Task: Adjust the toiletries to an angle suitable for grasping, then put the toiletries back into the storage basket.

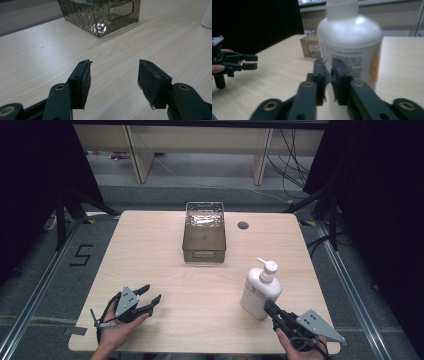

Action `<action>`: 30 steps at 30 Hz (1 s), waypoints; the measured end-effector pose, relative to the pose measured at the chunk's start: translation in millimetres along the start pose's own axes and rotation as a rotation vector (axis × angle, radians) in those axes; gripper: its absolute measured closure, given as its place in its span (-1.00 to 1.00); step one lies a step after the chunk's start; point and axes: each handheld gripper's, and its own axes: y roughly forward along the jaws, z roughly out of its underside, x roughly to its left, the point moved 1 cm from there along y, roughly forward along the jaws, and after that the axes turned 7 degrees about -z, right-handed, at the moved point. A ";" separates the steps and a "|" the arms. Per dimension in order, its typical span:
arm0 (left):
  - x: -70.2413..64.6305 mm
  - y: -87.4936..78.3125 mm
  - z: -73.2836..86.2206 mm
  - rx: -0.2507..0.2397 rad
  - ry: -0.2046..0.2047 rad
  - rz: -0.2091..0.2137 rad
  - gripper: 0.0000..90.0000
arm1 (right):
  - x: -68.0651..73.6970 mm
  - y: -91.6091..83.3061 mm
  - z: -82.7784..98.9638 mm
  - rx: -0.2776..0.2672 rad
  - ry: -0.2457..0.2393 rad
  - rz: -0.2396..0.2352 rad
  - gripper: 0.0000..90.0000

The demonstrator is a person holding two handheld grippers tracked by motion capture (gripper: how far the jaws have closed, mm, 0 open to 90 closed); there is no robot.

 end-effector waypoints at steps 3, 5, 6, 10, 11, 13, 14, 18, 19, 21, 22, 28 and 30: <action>-1.7 2.1 -5.3 -0.026 -0.017 0.002 -0.06 | -7.1 -13.2 -3.0 -0.064 0.019 0.049 0.46; -4.1 2.5 -8.0 -0.021 -0.024 -0.003 -0.07 | -16.0 -22.6 -1.6 -0.076 0.063 0.108 0.35; -5.5 4.3 -9.3 -0.036 -0.028 0.005 -0.07 | -22.4 -25.0 0.2 -0.095 0.068 0.133 0.30; -13.6 4.7 -19.2 -0.057 -0.031 0.016 -0.09 | -44.0 -33.4 12.2 -0.083 0.099 0.225 0.19; -16.1 4.0 -22.9 -0.061 -0.032 0.018 -0.10 | -47.1 -34.3 15.0 -0.083 0.120 0.240 0.17; -22.7 3.6 -31.8 -0.081 -0.047 0.021 -0.11 | -52.2 -35.3 19.3 -0.065 0.113 0.276 0.13; -27.0 4.9 -37.0 -0.104 -0.050 0.027 -0.11 | -54.8 -34.2 20.9 -0.065 0.098 0.281 0.10; -51.5 6.9 -60.0 -0.130 -0.058 0.051 -0.19 | -66.1 -28.1 27.5 -0.042 0.082 0.333 0.00; -57.8 7.0 -65.4 -0.127 -0.045 0.056 -0.19 | -69.0 -25.9 29.0 -0.056 0.093 0.330 -0.02; -69.7 11.4 -74.8 -0.133 -0.052 0.073 -0.21 | -73.2 -22.7 32.1 -0.062 0.089 0.354 -0.05; -75.1 14.4 -79.2 -0.138 -0.045 0.078 -0.22 | -74.6 -21.7 32.6 -0.049 0.095 0.348 -0.05; -110.8 28.3 -106.8 -0.159 -0.030 0.129 -0.24 | -79.8 -12.6 33.1 -0.048 0.057 0.360 -0.04; -122.9 32.0 -115.1 -0.171 -0.021 0.149 -0.25 | -80.3 -10.3 33.5 -0.030 0.054 0.378 -0.03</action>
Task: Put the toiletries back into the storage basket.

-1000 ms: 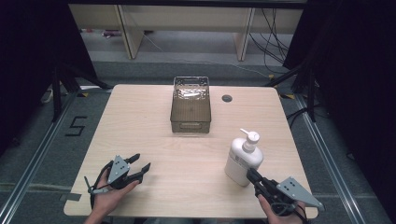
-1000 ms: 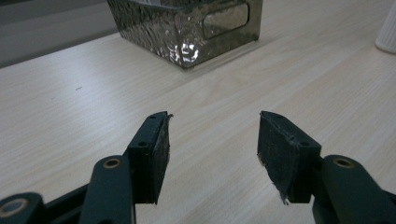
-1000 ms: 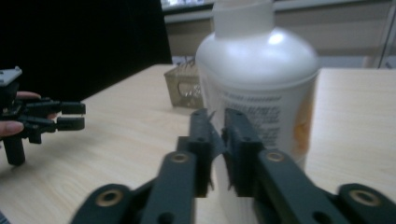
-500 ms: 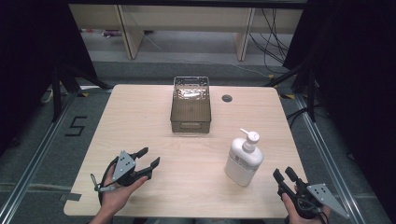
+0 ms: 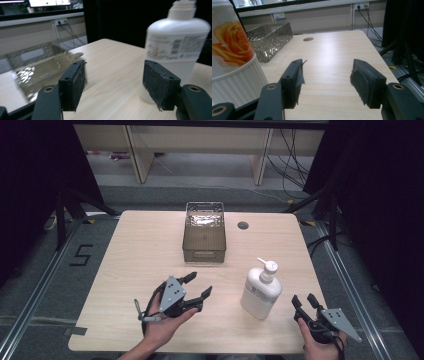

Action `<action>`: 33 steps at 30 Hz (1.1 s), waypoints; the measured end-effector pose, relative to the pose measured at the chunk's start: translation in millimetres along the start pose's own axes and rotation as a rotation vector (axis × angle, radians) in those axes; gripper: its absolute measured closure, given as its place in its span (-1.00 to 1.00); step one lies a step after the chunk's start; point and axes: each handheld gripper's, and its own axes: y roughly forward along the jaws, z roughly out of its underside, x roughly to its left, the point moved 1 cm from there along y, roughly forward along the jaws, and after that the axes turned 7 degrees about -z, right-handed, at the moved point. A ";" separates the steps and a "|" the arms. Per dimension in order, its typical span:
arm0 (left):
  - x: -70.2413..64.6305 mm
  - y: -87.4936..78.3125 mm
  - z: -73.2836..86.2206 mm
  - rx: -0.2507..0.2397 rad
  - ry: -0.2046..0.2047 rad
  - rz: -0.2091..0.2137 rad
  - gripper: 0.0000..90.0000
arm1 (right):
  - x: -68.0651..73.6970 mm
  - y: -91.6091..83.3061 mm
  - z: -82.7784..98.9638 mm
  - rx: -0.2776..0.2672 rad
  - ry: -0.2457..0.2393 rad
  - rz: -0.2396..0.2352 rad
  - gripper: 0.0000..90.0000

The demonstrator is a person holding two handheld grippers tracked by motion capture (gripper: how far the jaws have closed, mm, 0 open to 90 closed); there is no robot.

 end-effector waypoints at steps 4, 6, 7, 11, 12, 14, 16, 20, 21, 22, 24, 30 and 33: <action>-21.4 14.4 -8.6 -0.023 0.007 0.034 -0.24 | 1.9 5.0 1.9 -0.013 -0.024 -0.006 -0.03; -30.0 21.6 -13.6 -0.037 0.008 0.043 -0.24 | 3.8 4.6 2.8 0.007 -0.010 0.011 -0.03; -34.1 24.7 -16.7 -0.042 -0.003 0.047 -0.24 | 2.3 5.2 2.8 0.001 -0.033 0.003 -0.03; -50.6 35.2 -31.4 -0.074 -0.006 0.074 -0.22 | 2.7 5.1 3.2 0.005 -0.023 0.003 -0.03; -54.8 38.0 -34.7 -0.080 -0.003 0.080 -0.22 | 3.7 5.2 3.5 0.006 -0.001 0.002 -0.03; -62.3 43.2 -40.2 -0.083 -0.001 0.091 -0.22 | 2.0 5.7 3.4 0.008 -0.018 0.015 -0.03; -69.7 49.3 -45.1 -0.086 -0.001 0.099 -0.22 | 3.0 5.2 3.5 0.018 0.008 0.014 -0.03; -80.4 60.6 -50.9 -0.095 -0.025 0.099 -0.20 | 2.1 6.8 3.8 0.000 -0.014 0.002 -0.03; -82.4 63.0 -51.4 -0.092 -0.020 0.095 -0.19 | 2.2 7.0 3.8 0.000 -0.014 0.001 -0.03; -84.9 64.7 -52.2 -0.091 -0.020 0.093 -0.19 | 2.0 7.6 3.8 -0.006 -0.017 -0.003 -0.03; -89.2 67.6 -54.4 -0.079 -0.023 0.101 -0.18 | 4.2 7.9 4.1 0.004 0.018 -0.009 -0.03; -99.0 74.5 -63.8 -0.073 -0.026 0.085 -0.16 | 2.3 7.4 4.0 0.025 -0.010 0.008 -0.04; -102.7 78.3 -66.9 -0.073 -0.034 0.077 -0.15 | 3.1 9.6 4.6 0.003 0.011 -0.017 -0.04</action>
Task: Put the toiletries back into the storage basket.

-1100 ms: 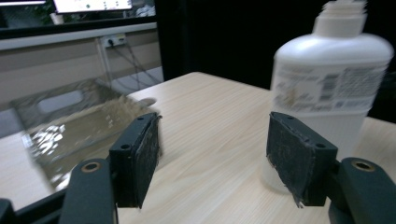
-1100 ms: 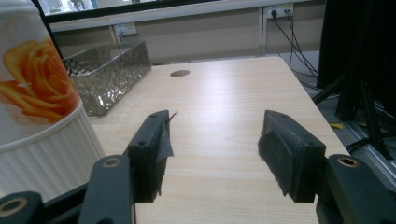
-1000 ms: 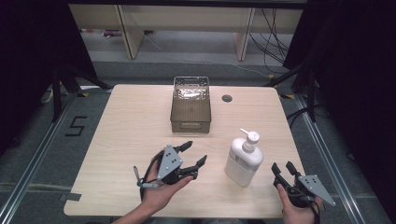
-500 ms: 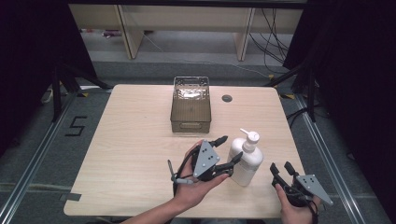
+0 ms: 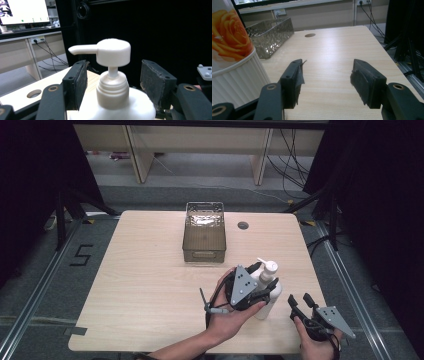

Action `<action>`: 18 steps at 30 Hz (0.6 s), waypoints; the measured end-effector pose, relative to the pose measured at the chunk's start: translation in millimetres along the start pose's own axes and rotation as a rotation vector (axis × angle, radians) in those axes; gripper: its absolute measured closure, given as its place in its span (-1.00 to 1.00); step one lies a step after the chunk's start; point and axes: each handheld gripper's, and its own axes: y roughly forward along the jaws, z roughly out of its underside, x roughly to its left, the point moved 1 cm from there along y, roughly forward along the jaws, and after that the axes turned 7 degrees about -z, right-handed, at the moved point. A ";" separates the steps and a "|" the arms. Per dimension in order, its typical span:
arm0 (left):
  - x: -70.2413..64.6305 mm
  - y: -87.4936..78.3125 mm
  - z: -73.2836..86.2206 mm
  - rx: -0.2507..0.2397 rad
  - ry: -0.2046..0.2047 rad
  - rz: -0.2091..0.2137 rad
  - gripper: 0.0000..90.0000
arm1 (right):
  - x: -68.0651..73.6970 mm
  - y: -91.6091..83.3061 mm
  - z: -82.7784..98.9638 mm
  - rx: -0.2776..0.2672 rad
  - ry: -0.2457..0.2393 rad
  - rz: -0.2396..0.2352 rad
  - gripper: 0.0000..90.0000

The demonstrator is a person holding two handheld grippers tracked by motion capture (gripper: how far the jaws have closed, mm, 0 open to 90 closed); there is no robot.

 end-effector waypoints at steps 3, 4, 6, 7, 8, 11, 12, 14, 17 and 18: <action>-2.9 3.3 -2.2 0.005 -0.004 -0.011 -0.14 | 0.5 -0.4 -0.2 0.010 0.001 0.005 -0.04; -3.6 4.2 -2.9 0.005 -0.005 -0.014 -0.13 | 0.7 -1.2 -0.5 0.021 0.001 0.014 -0.04; -4.2 5.7 -4.0 0.005 -0.008 -0.024 -0.10 | 0.2 0.2 -0.3 0.003 0.001 0.001 -0.04; -4.5 6.4 -4.4 0.006 -0.008 -0.028 -0.09 | 0.0 0.1 -0.3 0.003 0.002 -0.002 -0.04; -4.8 6.9 -4.5 0.009 -0.008 -0.033 -0.08 | -0.2 0.3 -0.3 0.002 0.003 -0.002 -0.04; -6.0 8.6 -4.2 0.012 -0.004 -0.038 -0.04 | -0.3 -1.3 -0.5 0.026 -0.003 0.014 -0.05; -6.4 9.2 -4.0 0.013 -0.003 -0.041 -0.02 | -0.4 0.5 -0.1 0.001 0.001 -0.005 -0.05; -6.8 10.3 -3.6 0.016 -0.007 -0.044 0.02 | -0.2 0.3 -0.2 0.002 -0.001 -0.003 -0.05; -6.7 10.6 -4.2 0.010 -0.014 -0.053 0.10 | -0.2 0.4 -0.2 0.002 0.002 -0.003 -0.05; -6.7 10.7 -4.8 0.007 -0.014 -0.057 0.13 | -0.1 -1.2 -0.5 0.024 -0.002 0.010 -0.05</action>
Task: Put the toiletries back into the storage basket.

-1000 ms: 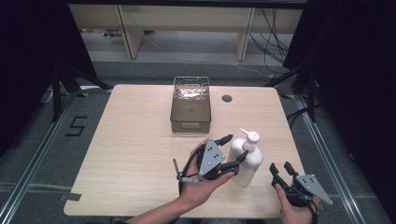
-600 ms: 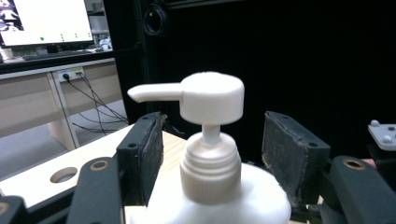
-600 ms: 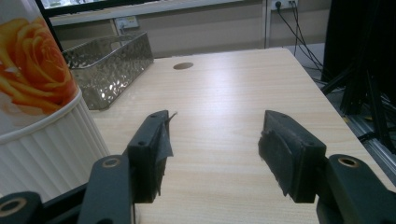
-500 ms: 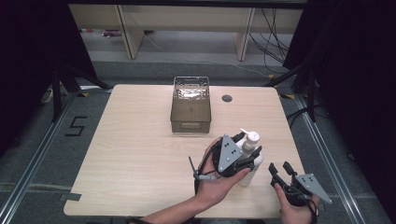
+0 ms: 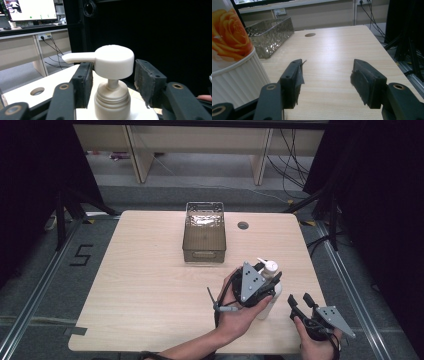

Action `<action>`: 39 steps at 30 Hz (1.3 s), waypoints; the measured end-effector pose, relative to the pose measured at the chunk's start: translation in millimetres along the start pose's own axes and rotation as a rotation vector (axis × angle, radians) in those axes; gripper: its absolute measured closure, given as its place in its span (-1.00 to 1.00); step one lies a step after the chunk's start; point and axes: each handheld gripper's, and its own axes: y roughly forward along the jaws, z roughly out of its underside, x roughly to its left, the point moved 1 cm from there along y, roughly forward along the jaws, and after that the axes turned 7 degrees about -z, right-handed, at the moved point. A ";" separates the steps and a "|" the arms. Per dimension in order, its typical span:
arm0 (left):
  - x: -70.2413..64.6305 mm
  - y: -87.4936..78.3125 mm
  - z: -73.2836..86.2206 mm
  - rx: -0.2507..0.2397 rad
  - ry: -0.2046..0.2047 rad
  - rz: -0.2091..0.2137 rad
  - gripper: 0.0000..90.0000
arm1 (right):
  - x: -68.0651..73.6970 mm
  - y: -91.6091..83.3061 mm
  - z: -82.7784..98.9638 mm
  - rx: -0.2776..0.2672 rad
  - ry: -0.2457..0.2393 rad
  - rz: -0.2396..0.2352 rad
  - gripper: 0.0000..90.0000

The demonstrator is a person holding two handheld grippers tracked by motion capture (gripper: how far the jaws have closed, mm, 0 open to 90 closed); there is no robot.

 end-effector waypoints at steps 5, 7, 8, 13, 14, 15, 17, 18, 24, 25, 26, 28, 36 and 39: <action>0.1 0.5 -1.6 0.001 -0.006 -0.010 0.27 | -2.1 1.7 0.7 -0.013 -0.025 0.001 -0.05; 0.2 0.9 -2.0 0.004 -0.012 -0.008 0.29 | -1.8 1.4 0.6 -0.014 -0.020 -0.003 -0.05; 0.5 0.9 -2.3 0.007 -0.016 -0.006 0.30 | -1.9 1.1 0.5 -0.011 -0.019 -0.004 -0.05; 1.7 -0.5 -3.1 0.015 -0.023 -0.001 0.31 | -2.4 2.1 1.4 -0.020 -0.027 0.002 -0.05; 2.2 -0.9 -3.5 0.018 -0.030 -0.001 0.31 | -2.5 2.0 1.5 -0.019 -0.027 0.002 -0.05; 3.5 -0.9 -3.8 0.018 -0.035 -0.003 0.31 | -2.5 1.9 1.5 -0.018 -0.026 0.002 -0.05; 8.0 -1.1 -4.7 0.019 -0.043 -0.009 0.31 | -2.2 1.3 1.4 -0.014 -0.016 0.001 -0.05; 10.6 -1.5 -5.6 0.020 -0.045 -0.014 0.31 | -2.3 1.0 1.5 -0.012 -0.013 0.007 -0.05; 25.6 -7.5 -14.6 -0.004 -0.016 -0.063 0.32 | 0.0 0.5 2.0 0.018 0.016 0.002 -0.06; 28.4 -8.7 -16.5 -0.010 -0.015 -0.072 0.32 | 0.3 0.4 1.9 0.020 0.016 0.004 -0.06; 31.8 -10.0 -18.5 -0.015 -0.013 -0.080 0.32 | 0.6 0.8 2.0 0.018 0.017 0.003 -0.06; 39.5 -13.0 -22.8 -0.022 -0.015 -0.098 0.32 | 1.1 0.9 2.1 0.017 0.016 0.004 -0.06; 70.5 -21.9 -37.1 -0.043 -0.013 -0.184 0.32 | 2.5 3.1 3.2 0.002 0.015 -0.010 -0.06; 83.5 -23.3 -40.4 -0.051 -0.024 -0.215 0.32 | 2.6 3.4 3.4 0.004 0.008 -0.006 -0.06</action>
